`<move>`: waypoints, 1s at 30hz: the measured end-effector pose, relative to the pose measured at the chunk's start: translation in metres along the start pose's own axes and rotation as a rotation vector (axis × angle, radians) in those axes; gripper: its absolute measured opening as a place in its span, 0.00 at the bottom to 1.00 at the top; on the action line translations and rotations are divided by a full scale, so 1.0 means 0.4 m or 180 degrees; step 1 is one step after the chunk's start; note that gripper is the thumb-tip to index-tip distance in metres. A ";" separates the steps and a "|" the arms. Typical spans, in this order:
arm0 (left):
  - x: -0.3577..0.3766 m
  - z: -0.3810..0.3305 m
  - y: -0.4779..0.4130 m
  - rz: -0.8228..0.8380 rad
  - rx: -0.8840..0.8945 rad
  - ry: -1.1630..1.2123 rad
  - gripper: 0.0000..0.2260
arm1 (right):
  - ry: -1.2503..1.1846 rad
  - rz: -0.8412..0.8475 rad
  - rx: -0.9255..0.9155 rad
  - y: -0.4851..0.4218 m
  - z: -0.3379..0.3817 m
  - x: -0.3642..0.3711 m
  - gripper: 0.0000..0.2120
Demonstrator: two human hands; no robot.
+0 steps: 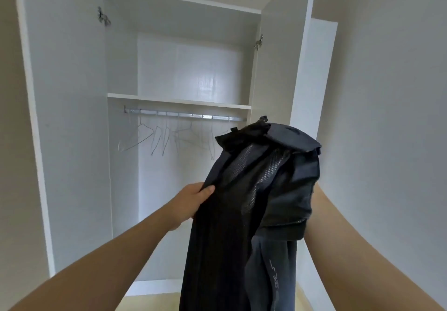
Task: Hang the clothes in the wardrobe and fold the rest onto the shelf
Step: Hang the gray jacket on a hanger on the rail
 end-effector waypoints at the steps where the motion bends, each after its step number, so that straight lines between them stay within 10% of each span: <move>1: -0.016 0.002 -0.008 -0.0241 0.0006 0.0189 0.09 | -0.0106 -0.0024 0.0039 -0.037 -0.007 0.019 0.14; 8: -0.193 -0.055 -0.089 -0.1301 0.0107 0.1385 0.10 | 0.0068 0.0193 0.1001 -0.216 -0.203 0.146 0.07; 17: -0.375 -0.145 -0.314 -0.2223 0.0622 -0.0441 0.19 | 0.1071 0.1087 0.1697 -0.459 -0.487 0.295 0.10; 23: -0.487 -0.146 -0.458 -0.2516 0.0435 -0.1432 0.18 | 0.1668 0.1767 0.0974 -0.626 -0.557 0.474 0.10; 26: -0.525 -0.116 -0.503 -0.2503 0.0282 -0.1584 0.19 | 0.1029 0.2369 0.0579 -0.659 -0.576 0.569 0.20; 30: -0.551 -0.076 -0.545 -0.2313 0.0223 -0.1496 0.18 | 0.0537 0.3430 0.0152 -0.665 -0.596 0.665 0.10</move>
Point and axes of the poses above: each hand's wrist, its own y-axis away from the middle knuckle, its own x-axis out of the palm, z = x × y, the point moved 1 cm from there along -y, towards the middle knuckle, and after that the axes turned 9 degrees about -x, right-handed, at the moved point
